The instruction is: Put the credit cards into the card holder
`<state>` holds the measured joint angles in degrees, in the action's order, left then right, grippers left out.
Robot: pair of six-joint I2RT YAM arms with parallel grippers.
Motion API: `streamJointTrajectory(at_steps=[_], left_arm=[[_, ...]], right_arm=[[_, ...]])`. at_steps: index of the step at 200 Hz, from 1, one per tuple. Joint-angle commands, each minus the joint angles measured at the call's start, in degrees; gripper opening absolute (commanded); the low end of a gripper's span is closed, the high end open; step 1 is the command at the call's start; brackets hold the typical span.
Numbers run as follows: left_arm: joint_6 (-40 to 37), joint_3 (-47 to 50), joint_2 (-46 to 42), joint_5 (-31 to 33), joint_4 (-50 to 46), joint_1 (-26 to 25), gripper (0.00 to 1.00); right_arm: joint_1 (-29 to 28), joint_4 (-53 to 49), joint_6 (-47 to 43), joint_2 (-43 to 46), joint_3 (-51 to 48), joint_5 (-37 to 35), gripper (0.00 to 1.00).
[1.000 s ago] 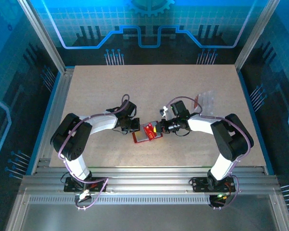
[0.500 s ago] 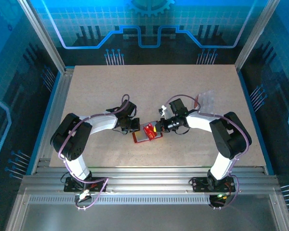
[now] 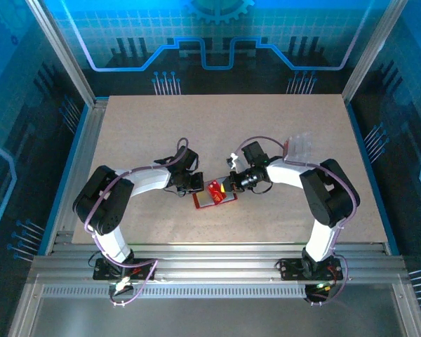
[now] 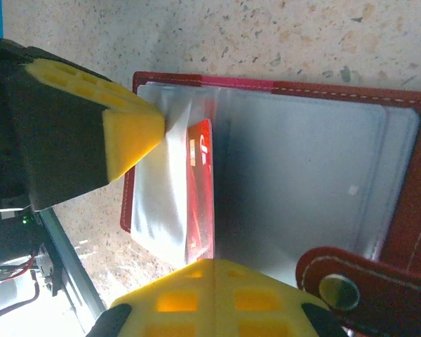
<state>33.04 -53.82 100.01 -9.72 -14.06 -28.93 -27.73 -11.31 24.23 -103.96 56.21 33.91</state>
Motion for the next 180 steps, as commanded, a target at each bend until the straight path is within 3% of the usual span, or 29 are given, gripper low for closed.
streamJointTrajectory(at_steps=[1, 62, 180], left_arm=[[0.1, 2.36, 0.34, 1.01, -4.39, 0.45, 0.07], [0.19, 2.38, 0.42, 0.82, -4.26, 0.5, 0.07], [0.43, 1.9, -0.38, -0.39, -4.39, 0.48, 0.08]], right_arm=[[-0.49, -2.85, -1.47, -1.42, 1.62, 1.58, 0.0], [-0.64, -0.51, 0.03, -2.78, 2.68, 1.0, 0.0], [-5.47, 14.87, 10.8, 0.12, -5.19, -3.42, 0.0]])
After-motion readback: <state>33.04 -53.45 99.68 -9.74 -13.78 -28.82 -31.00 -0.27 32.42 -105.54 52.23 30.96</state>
